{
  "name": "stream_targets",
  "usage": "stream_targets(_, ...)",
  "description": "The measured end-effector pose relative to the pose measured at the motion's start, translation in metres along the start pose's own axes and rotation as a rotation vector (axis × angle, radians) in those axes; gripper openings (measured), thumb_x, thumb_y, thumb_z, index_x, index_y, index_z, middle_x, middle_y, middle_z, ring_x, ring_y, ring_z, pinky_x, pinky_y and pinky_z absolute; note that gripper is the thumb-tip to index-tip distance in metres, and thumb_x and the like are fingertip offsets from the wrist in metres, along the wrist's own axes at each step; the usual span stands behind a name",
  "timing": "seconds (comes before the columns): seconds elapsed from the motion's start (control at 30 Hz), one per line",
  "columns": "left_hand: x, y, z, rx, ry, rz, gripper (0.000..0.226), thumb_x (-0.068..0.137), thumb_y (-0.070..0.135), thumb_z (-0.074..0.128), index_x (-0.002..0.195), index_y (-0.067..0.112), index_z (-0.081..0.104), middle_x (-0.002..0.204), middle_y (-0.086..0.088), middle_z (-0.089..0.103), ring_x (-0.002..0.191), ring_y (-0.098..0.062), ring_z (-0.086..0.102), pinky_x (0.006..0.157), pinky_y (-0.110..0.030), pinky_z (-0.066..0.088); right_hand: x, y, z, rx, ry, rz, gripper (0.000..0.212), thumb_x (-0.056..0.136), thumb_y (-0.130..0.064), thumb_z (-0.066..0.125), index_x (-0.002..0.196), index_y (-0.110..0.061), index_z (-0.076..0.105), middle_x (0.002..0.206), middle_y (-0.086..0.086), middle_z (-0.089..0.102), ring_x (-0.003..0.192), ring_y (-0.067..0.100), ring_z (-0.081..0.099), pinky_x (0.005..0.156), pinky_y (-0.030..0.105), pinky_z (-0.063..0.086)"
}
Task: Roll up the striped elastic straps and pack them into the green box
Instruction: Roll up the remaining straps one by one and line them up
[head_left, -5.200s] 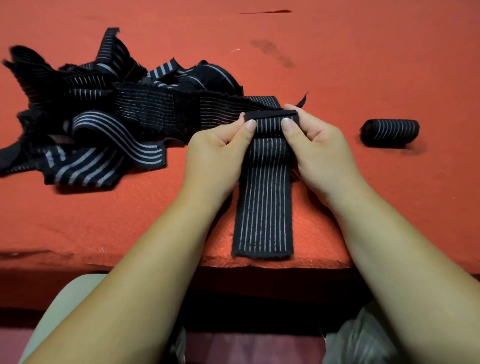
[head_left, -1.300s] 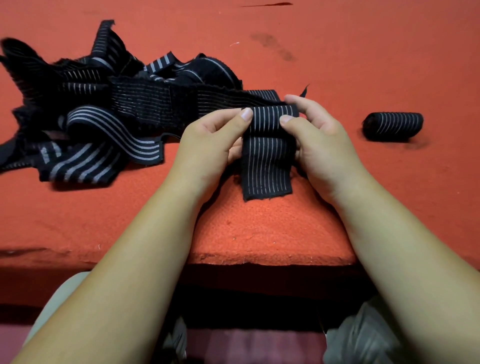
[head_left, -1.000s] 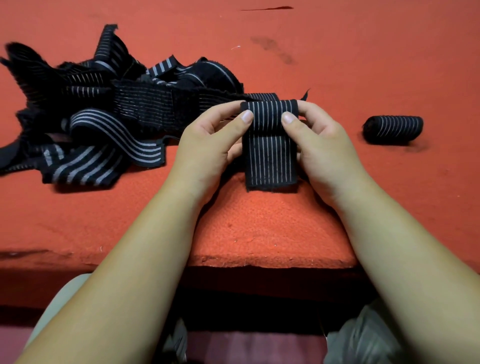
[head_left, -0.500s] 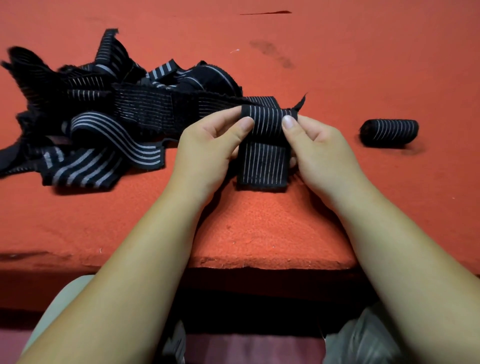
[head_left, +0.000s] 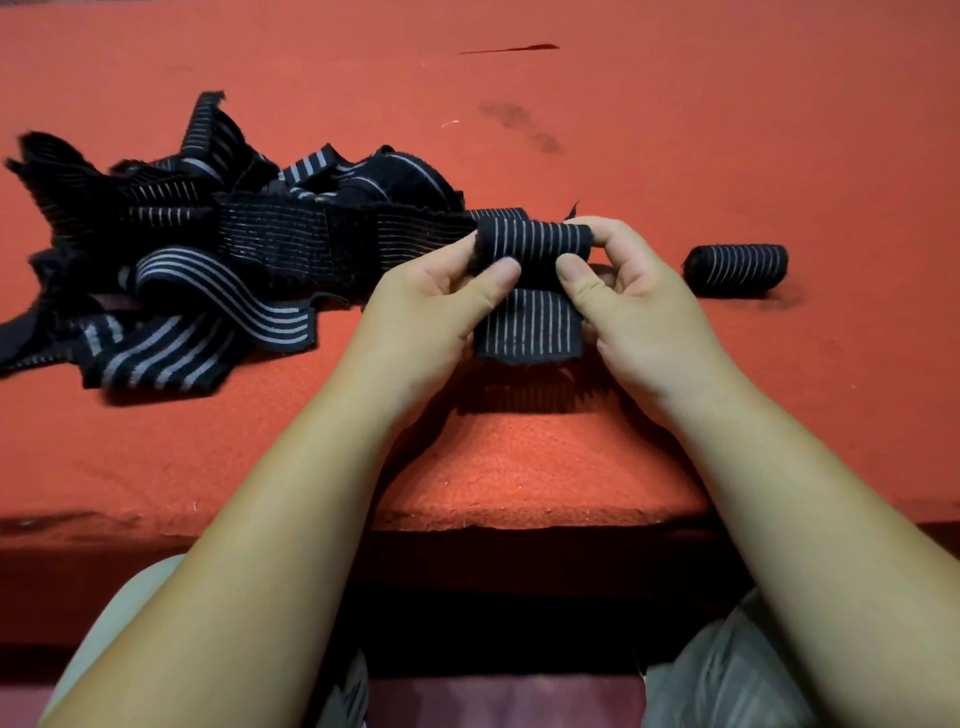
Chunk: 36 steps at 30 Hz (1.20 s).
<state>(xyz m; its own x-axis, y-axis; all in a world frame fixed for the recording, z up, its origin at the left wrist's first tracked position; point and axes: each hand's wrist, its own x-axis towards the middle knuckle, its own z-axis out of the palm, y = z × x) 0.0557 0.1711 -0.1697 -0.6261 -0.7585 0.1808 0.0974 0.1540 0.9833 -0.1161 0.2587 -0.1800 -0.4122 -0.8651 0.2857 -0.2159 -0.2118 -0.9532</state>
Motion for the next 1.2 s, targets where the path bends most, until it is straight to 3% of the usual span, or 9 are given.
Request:
stream_targets(0.1, 0.0, 0.001, 0.001, 0.013, 0.0, 0.017, 0.038, 0.106, 0.003, 0.062, 0.143, 0.012, 0.068, 0.128, -0.014, 0.077, 0.126, -0.036, 0.071, 0.113, -0.058, 0.053, -0.003, 0.001, -0.007, 0.036, -0.042, -0.004, 0.022, 0.105, -0.035, 0.063, 0.127, -0.039, 0.066, 0.089, 0.014, 0.068, 0.079, 0.029, 0.061, 0.072, 0.052, 0.052)
stream_targets(0.23, -0.001, 0.002, 0.007, 0.012, -0.048, -0.003, 0.038, 0.105, 0.0, 0.063, 0.14, 0.014, 0.071, 0.127, -0.013, 0.078, 0.126, -0.034, 0.071, 0.114, -0.056, 0.052, -0.011, 0.004, -0.017, 0.007, -0.042, -0.041, 0.027, 0.109, -0.022, 0.06, 0.131, -0.038, 0.064, 0.088, 0.012, 0.064, 0.076, 0.022, 0.058, 0.071, 0.036, 0.05)
stream_targets(0.43, 0.002, 0.001, 0.014, -0.066, -0.086, -0.065, 0.04, 0.104, 0.008, 0.069, 0.142, 0.021, 0.069, 0.128, -0.018, 0.075, 0.124, -0.034, 0.072, 0.099, -0.042, 0.062, -0.017, 0.003, -0.029, -0.083, -0.029, -0.054, 0.037, 0.107, -0.011, 0.062, 0.133, -0.037, 0.065, 0.102, 0.012, 0.073, 0.091, 0.013, 0.069, 0.086, 0.038, 0.058)
stream_targets(0.6, 0.008, -0.004, 0.026, -0.045, -0.031, -0.034, 0.043, 0.102, 0.005, 0.07, 0.144, 0.016, 0.066, 0.129, -0.027, 0.073, 0.125, -0.045, 0.069, 0.111, -0.063, 0.053, -0.016, -0.001, -0.038, 0.073, -0.019, 0.036, 0.024, 0.104, -0.035, 0.069, 0.128, -0.036, 0.072, 0.093, 0.002, 0.069, 0.084, 0.022, 0.066, 0.084, 0.049, 0.059)
stream_targets(0.7, 0.009, -0.003, 0.035, -0.073, -0.024, -0.083, 0.045, 0.098, 0.015, 0.077, 0.142, 0.022, 0.068, 0.127, -0.021, 0.076, 0.126, -0.043, 0.07, 0.112, -0.068, 0.05, -0.015, 0.0, -0.047, 0.083, 0.023, 0.043, 0.021, 0.103, -0.034, 0.07, 0.122, -0.035, 0.075, 0.1, 0.005, 0.068, 0.092, 0.024, 0.068, 0.091, 0.054, 0.06)
stream_targets(0.83, 0.011, -0.006, 0.051, -0.12, -0.049, -0.088, 0.035, 0.102, 0.02, 0.074, 0.136, 0.015, 0.071, 0.125, -0.023, 0.076, 0.12, -0.041, 0.071, 0.113, -0.073, 0.046, -0.017, 0.002, -0.066, 0.099, 0.02, 0.06, 0.035, 0.094, -0.025, 0.074, 0.126, -0.038, 0.072, 0.116, 0.005, 0.074, 0.104, 0.027, 0.073, 0.094, 0.045, 0.059)
stream_targets(0.9, 0.012, -0.007, 0.06, -0.141, -0.043, -0.084, 0.037, 0.101, 0.009, 0.072, 0.138, 0.014, 0.069, 0.124, -0.022, 0.076, 0.121, -0.04, 0.072, 0.112, -0.066, 0.05, -0.019, 0.003, -0.075, 0.076, 0.02, 0.074, 0.043, 0.093, -0.022, 0.074, 0.134, -0.034, 0.068, 0.117, 0.001, 0.078, 0.102, 0.022, 0.073, 0.09, 0.041, 0.058)
stream_targets(1.03, 0.014, -0.001, 0.077, -0.113, -0.018, -0.104, 0.044, 0.097, -0.002, 0.074, 0.137, 0.017, 0.069, 0.119, -0.019, 0.078, 0.118, -0.035, 0.075, 0.104, -0.049, 0.061, -0.024, 0.002, -0.099, -0.096, -0.015, 0.064, 0.027, 0.104, -0.011, 0.068, 0.131, -0.018, 0.068, 0.091, -0.017, 0.075, 0.078, -0.002, 0.066, 0.074, 0.022, 0.052)
stream_targets(1.2, 0.027, 0.005, 0.106, -0.095, -0.03, -0.159, 0.044, 0.097, 0.004, 0.077, 0.14, 0.012, 0.069, 0.129, -0.011, 0.076, 0.116, -0.022, 0.076, 0.093, -0.035, 0.064, -0.024, 0.009, -0.126, -0.248, 0.073, 0.075, 0.042, 0.093, -0.004, 0.076, 0.119, -0.035, 0.064, 0.111, -0.008, 0.075, 0.084, 0.001, 0.067, 0.084, 0.031, 0.05)
